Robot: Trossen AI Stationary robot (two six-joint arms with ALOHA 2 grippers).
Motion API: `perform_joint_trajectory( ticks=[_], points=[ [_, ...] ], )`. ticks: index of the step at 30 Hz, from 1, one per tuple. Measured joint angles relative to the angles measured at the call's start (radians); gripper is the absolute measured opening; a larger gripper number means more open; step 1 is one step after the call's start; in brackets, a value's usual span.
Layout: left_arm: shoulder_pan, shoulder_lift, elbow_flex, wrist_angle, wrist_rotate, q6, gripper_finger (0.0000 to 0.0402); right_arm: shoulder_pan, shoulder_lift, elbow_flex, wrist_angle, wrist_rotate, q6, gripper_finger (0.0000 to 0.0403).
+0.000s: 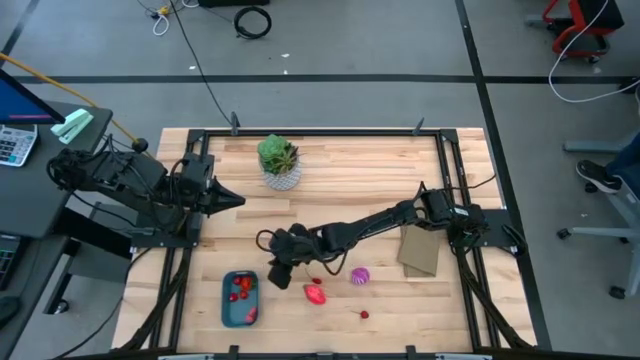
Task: Pick and placing Produce into tupperware
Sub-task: Put the peach into the bin
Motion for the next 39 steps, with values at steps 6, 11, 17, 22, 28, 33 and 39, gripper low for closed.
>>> perform_joint_trajectory(
  ticks=[6,11,17,22,28,33,39],
  points=[
    [0.000,0.000,0.000,-0.002,0.000,0.000,0.0016,-0.018,-0.001,0.000,-0.074,-0.001,-0.042,0.0177],
    [0.000,0.000,0.000,-0.003,0.000,0.001,0.0024,-0.024,0.010,-0.001,-0.066,-0.024,-0.087,0.0203],
    [0.000,0.000,0.000,-0.003,0.000,0.001,0.0020,-0.021,0.046,-0.001,-0.010,-0.061,-0.125,0.0233],
    [0.000,0.000,0.000,-0.003,0.000,0.001,0.0012,-0.023,0.083,0.001,0.037,-0.056,-0.133,0.0240],
    [0.000,0.000,0.000,-0.010,0.000,0.001,0.0018,-0.022,0.104,0.000,0.043,-0.041,-0.151,0.0238],
    [0.000,0.000,0.000,-0.016,0.000,0.001,0.0024,-0.023,0.134,0.003,0.053,-0.037,-0.132,0.0238],
    [0.000,0.000,0.000,-0.020,0.000,0.002,0.0017,-0.020,0.136,0.003,0.049,-0.010,-0.133,0.0227]
  ],
)
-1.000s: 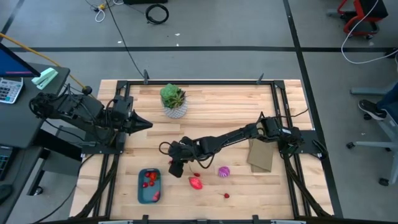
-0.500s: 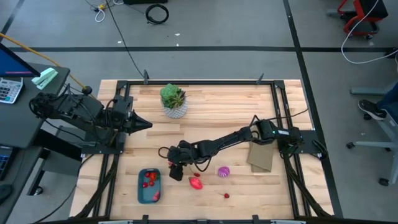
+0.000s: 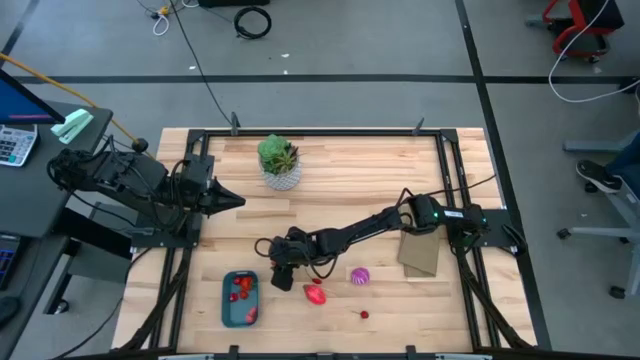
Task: Pick and placing Produce into tupperware
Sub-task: Put the peach into the bin
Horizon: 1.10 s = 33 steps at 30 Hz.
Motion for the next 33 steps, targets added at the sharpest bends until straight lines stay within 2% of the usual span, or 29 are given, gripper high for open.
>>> perform_joint_trajectory(
  ticks=[16,25,28,33],
  points=[
    [0.000,0.000,0.000,0.000,0.000,0.000,0.0024,-0.002,0.001,-0.002,0.003,-0.002,0.142,0.0096],
    [0.000,0.000,0.000,0.001,0.000,-0.001,0.0012,-0.001,-0.048,-0.005,0.012,-0.015,0.188,0.0085],
    [0.000,0.000,0.000,0.001,0.000,-0.001,0.0014,-0.003,-0.064,-0.004,0.070,-0.008,0.202,0.0088],
    [0.000,0.000,0.000,0.002,0.000,-0.001,0.0022,0.012,-0.061,-0.003,0.408,-0.036,0.189,0.0091]
  ],
)
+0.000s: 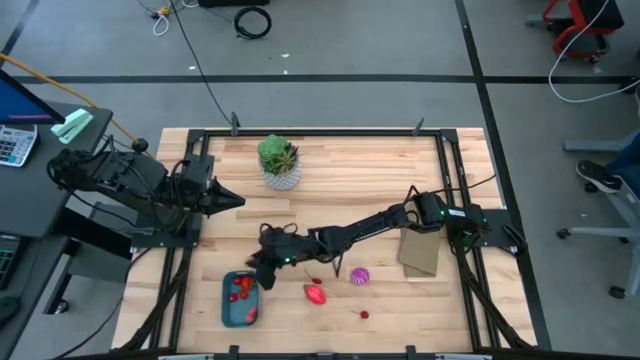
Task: Pick and placing Produce into tupperware
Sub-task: Put the peach into the bin
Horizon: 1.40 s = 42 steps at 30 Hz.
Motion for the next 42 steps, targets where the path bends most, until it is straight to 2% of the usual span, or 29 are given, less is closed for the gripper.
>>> perform_joint_trajectory(
  ticks=[4,8,11,18,24,31,34,38,42],
  points=[
    [0.000,0.000,0.000,0.000,0.000,0.000,0.0024,0.028,0.006,0.002,0.102,-0.004,-0.134,0.0092],
    [0.000,0.000,0.000,0.000,0.000,0.000,0.0018,0.052,0.008,0.000,0.086,-0.007,-0.344,0.0092],
    [0.000,0.000,0.000,0.000,0.000,0.001,0.0014,0.063,0.007,0.001,0.018,-0.001,-0.425,0.0092],
    [0.000,0.000,0.000,0.000,0.000,0.000,0.0017,0.052,0.009,0.000,-0.012,0.019,-0.455,0.0092],
    [0.000,0.000,0.000,-0.001,0.000,-0.001,0.0022,0.057,0.045,0.000,-0.003,-0.012,-0.420,0.0092],
    [0.000,0.000,0.000,-0.001,0.000,0.000,0.0012,0.075,0.052,0.002,0.031,-0.036,-0.522,0.0092],
    [0.000,0.000,0.000,-0.002,0.000,0.000,0.0015,0.077,0.065,-0.001,0.015,-0.054,-0.536,0.0092],
    [0.000,0.000,0.000,-0.002,0.000,0.001,0.0022,0.080,0.062,0.001,0.050,-0.060,-0.630,0.0092],
    [0.000,0.005,0.001,-0.001,0.000,0.001,0.0024,0.060,0.062,0.001,0.069,-0.066,-0.604,0.0092]
  ],
)
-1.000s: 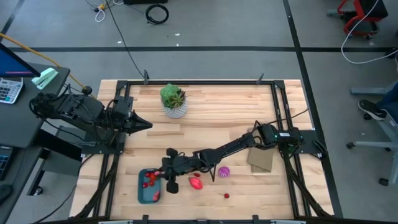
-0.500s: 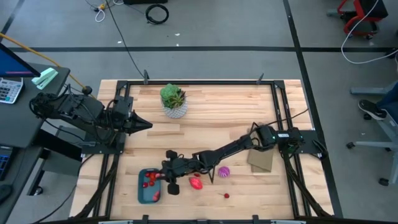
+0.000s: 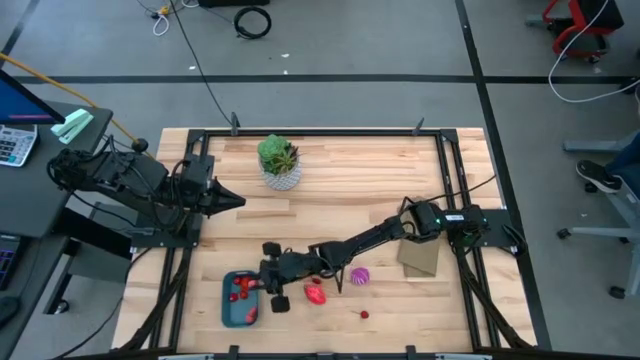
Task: Pick and placing Produce into tupperware
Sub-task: Put the peach into the bin, then put the dragonfruit into the bin
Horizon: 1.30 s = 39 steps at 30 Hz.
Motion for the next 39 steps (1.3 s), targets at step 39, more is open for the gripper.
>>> perform_joint_trajectory(
  ticks=[39],
  points=[
    [0.001,0.022,-0.001,-0.001,0.000,0.007,0.0024,0.048,-0.262,0.002,-0.926,-0.123,0.750,0.0208]
  ],
)
